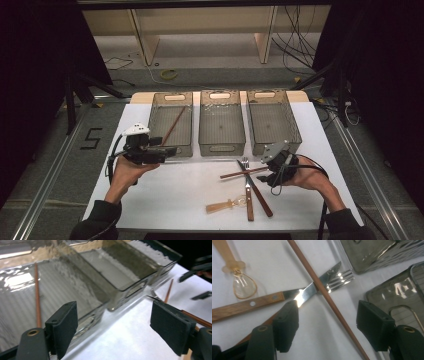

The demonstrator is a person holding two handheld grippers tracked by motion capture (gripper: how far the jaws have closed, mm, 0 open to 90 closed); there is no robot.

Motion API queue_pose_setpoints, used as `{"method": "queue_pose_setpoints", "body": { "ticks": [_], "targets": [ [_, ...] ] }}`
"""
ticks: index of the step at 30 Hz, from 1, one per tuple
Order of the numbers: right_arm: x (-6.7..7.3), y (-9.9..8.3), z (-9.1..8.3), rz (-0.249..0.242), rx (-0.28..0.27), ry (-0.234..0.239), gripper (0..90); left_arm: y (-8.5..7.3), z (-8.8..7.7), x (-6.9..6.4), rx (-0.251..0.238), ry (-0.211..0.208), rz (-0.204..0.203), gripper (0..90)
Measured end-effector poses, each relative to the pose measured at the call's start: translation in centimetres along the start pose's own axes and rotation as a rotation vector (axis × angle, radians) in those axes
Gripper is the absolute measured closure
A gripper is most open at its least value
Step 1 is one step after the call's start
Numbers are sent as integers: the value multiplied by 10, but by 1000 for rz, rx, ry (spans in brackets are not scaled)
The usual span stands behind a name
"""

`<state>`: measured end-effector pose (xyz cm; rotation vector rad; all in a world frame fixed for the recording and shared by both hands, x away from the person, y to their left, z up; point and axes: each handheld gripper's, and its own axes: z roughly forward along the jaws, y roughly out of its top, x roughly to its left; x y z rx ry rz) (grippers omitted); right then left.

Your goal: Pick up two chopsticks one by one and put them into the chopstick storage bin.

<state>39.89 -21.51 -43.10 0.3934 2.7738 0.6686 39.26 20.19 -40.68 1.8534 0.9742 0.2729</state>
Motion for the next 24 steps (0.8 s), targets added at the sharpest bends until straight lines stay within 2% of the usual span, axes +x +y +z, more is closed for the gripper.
{"method": "queue_pose_setpoints", "body": {
  "ticks": [3, 7, 10, 15, 24],
  "targets": [
    [-4, 0, 8, 1, 24, 4, 382, -6, 1, -8, -10, -22, 14, 207],
    [-9, 2, 14, -6, 45, 11, 416, -16, 4, -17, 5, -25, 47, 199],
    [-12, 4, 18, -11, 58, 9, 443, -25, 6, -21, -5, -28, 39, 197],
    [-16, 6, 25, -21, 77, 19, 487, -37, 10, -24, 0, -26, 48, 190],
    [-19, 4, 30, -33, 88, 37, 558, -45, 14, -30, 1, -26, 62, 181]
  ]
}}
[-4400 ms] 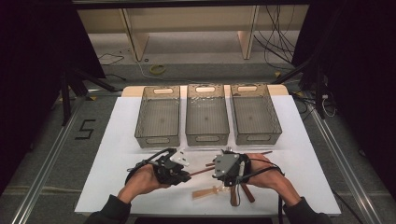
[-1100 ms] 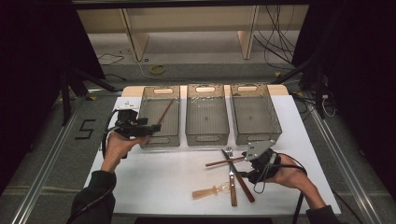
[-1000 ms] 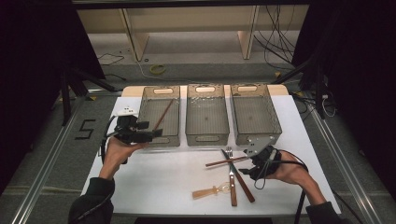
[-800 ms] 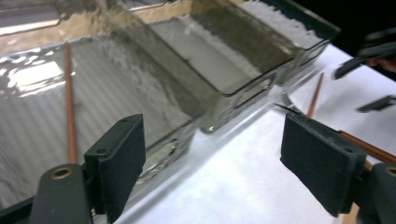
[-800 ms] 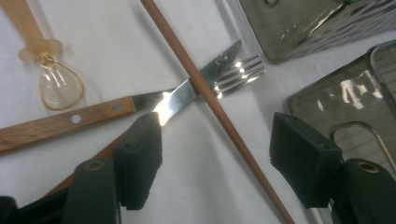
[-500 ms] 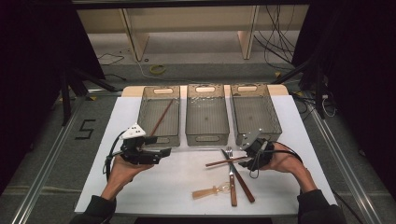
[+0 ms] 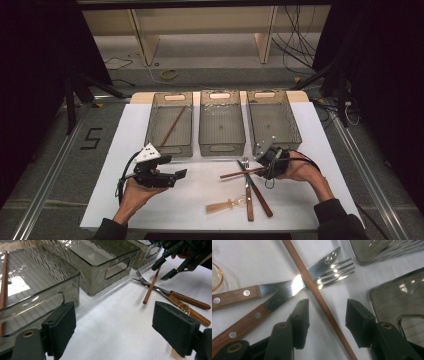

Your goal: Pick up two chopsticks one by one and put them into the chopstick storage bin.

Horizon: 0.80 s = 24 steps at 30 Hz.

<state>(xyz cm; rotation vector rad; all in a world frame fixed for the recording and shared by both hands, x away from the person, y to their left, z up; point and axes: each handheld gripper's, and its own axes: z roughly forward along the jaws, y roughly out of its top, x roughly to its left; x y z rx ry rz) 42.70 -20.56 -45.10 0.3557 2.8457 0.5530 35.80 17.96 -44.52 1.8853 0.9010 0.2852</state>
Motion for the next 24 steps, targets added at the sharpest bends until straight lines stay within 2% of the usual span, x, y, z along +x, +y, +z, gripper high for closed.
{"method": "queue_pose_setpoints", "body": {
  "ticks": [14, 18, 24],
  "targets": [
    [-1, 1, 11, -18, 48, 22, 655, -3, 3, 0, 19, 2, 10, 180],
    [-1, 1, 12, -25, 48, 30, 704, -4, 5, 0, 20, 1, 8, 180],
    [4, 4, 11, -74, 70, 34, 802, -5, 7, -1, 31, -2, 12, 180]
  ]
}}
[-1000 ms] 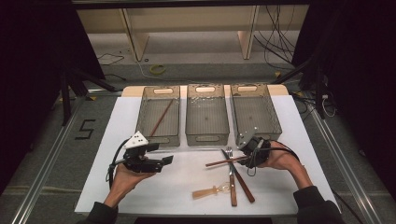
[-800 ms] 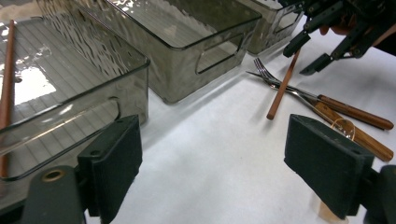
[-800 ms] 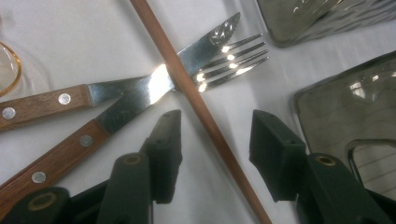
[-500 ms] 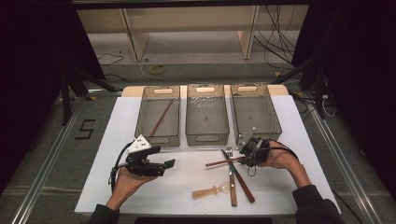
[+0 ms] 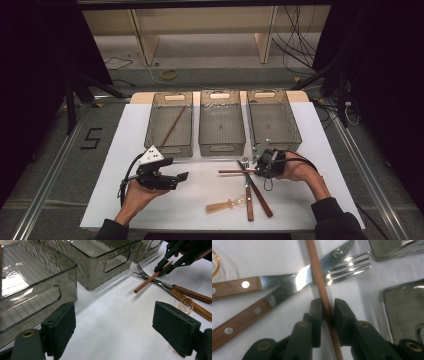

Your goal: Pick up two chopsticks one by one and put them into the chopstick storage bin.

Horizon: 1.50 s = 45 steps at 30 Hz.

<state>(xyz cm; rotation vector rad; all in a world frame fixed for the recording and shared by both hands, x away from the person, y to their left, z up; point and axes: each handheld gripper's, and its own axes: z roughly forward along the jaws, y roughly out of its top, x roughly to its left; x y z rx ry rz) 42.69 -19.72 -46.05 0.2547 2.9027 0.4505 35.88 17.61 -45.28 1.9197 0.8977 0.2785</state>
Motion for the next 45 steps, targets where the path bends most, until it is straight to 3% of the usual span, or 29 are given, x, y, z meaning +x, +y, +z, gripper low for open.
{"method": "queue_pose_setpoints", "body": {
  "ticks": [3, 9, 20, 25, 32, 45],
  "targets": [
    [4, 1, -1, -42, 10, 3, 835, 0, 0, 0, 4, -1, -2, 180],
    [8, 1, -4, -78, 5, 4, 844, 0, 1, 0, 7, -3, 1, 180],
    [20, 16, -23, -122, -72, -29, 847, 5, 2, -4, 21, -22, 27, 181],
    [30, 27, -31, -148, -99, -39, 847, 12, 4, -11, 39, -45, 58, 182],
    [43, 42, -34, -204, -98, -51, 847, 28, 6, -22, 84, -84, 117, 185],
    [62, 61, -35, -277, -114, -53, 847, 42, 28, -45, 235, -131, 236, 204]
  ]
}}
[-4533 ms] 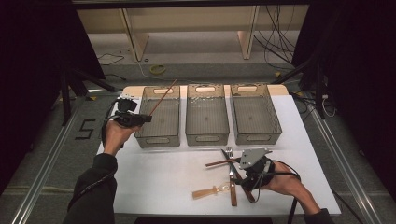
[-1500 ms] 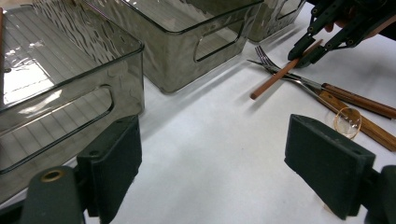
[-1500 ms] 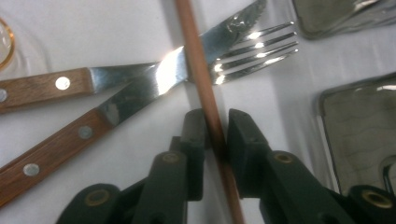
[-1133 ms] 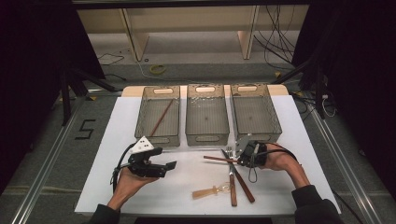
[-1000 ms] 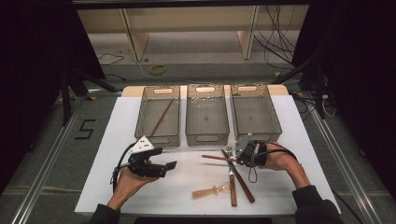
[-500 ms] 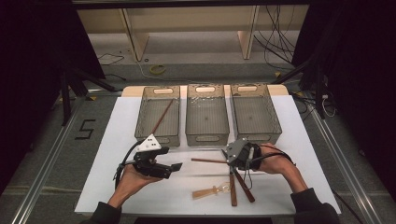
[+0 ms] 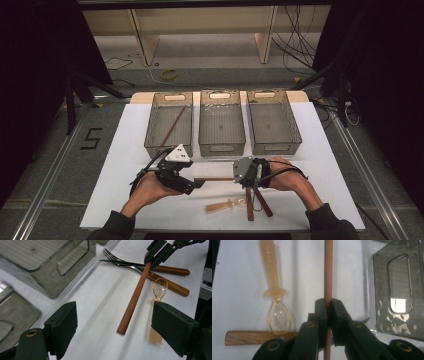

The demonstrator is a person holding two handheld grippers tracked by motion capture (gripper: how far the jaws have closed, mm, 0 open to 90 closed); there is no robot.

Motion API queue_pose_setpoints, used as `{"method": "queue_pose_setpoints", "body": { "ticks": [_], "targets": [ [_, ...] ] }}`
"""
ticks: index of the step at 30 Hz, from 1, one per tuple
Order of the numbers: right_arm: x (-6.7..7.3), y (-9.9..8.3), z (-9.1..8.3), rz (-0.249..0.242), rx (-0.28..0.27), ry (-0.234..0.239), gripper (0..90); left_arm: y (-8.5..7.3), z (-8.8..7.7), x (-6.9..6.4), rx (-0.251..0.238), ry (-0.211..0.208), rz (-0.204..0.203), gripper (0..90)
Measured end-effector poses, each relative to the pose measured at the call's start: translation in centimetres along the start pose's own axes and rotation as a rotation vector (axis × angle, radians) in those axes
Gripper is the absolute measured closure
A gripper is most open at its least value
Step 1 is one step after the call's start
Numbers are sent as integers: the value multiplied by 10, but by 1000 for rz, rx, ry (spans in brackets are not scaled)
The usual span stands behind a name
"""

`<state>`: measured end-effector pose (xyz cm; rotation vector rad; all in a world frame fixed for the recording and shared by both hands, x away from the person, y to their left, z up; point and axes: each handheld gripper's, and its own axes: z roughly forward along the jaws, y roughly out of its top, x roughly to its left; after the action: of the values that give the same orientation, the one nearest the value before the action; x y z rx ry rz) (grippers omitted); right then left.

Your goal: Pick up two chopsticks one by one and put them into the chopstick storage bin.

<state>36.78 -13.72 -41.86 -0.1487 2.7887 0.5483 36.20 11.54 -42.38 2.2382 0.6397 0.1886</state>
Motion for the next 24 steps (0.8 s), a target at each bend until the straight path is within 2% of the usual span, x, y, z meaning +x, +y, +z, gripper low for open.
{"method": "queue_pose_setpoints", "body": {
  "ticks": [4, 9, 15, 17, 20, 24],
  "targets": [
    [3, 3, 1, -14, 0, 0, 847, 8, 6, -6, 59, -16, 48, 223],
    [5, 6, 1, -25, -5, -2, 847, 13, 11, -10, 94, -33, 85, 283],
    [7, 9, 2, -35, -4, -2, 847, 18, 14, -16, 147, -58, 142, 418],
    [7, 10, 2, -35, -6, 1, 847, 19, 16, -18, 163, -66, 153, 473],
    [8, 11, 2, -42, -7, 6, 847, 21, 18, -18, 180, -92, 145, 561],
    [9, 12, 4, -44, -7, 9, 847, 21, 21, -18, 217, -100, 147, 605]
  ]
}}
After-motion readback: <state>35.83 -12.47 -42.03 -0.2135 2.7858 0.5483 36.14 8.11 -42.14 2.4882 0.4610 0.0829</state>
